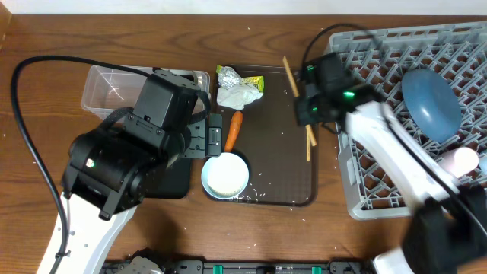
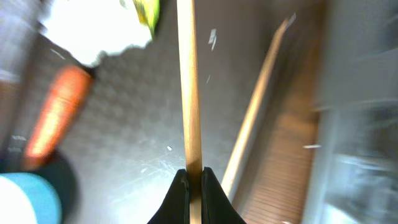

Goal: Sort waste into correct bins and load items into the dishwasher rack
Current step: 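Grasp one chopstick and place it into the dishwasher rack, then grasp the second chopstick with the right gripper and drop it into the rack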

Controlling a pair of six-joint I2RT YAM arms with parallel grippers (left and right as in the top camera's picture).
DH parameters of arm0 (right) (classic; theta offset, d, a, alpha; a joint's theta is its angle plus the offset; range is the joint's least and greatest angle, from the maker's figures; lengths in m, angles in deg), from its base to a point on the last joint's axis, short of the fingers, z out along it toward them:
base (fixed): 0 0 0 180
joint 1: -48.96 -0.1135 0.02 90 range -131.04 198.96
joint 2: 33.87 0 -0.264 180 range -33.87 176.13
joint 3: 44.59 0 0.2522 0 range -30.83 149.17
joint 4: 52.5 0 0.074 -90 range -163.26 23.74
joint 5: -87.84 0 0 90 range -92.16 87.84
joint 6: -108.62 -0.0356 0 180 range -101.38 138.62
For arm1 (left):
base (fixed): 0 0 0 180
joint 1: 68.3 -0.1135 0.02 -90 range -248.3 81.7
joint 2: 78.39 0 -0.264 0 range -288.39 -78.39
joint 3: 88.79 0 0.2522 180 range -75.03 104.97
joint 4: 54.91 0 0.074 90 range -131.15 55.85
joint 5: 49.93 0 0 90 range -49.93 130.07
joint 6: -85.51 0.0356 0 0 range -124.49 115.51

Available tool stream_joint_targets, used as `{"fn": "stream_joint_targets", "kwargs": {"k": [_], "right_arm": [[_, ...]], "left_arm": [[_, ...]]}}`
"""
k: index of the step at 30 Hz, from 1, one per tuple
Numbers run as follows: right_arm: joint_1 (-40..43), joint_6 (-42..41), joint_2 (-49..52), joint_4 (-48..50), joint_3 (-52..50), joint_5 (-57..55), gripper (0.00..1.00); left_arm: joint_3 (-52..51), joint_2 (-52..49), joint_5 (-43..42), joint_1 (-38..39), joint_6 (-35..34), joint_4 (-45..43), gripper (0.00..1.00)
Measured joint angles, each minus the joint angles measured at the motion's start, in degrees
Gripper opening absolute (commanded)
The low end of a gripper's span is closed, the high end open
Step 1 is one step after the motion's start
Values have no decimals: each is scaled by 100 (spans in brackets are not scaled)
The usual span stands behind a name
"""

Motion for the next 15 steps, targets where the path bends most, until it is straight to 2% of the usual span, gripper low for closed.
{"fn": "stream_joint_targets", "kwargs": {"k": [3,6,10,15], "right_arm": [[538,212,-780,-190,33,-39,1],[1222,330,-1060,-343,66,-129,1],[1856,496,-804,-553,66,-114,1],[1980,728,-140,-688,63,238,1]], "left_arm": [[0,0,-17,0,0,-2,99],[0,0,-22,0,0,-2,99],[0,0,-22,0,0,-79,99],[0,0,-22,0,0,-201,99]]}}
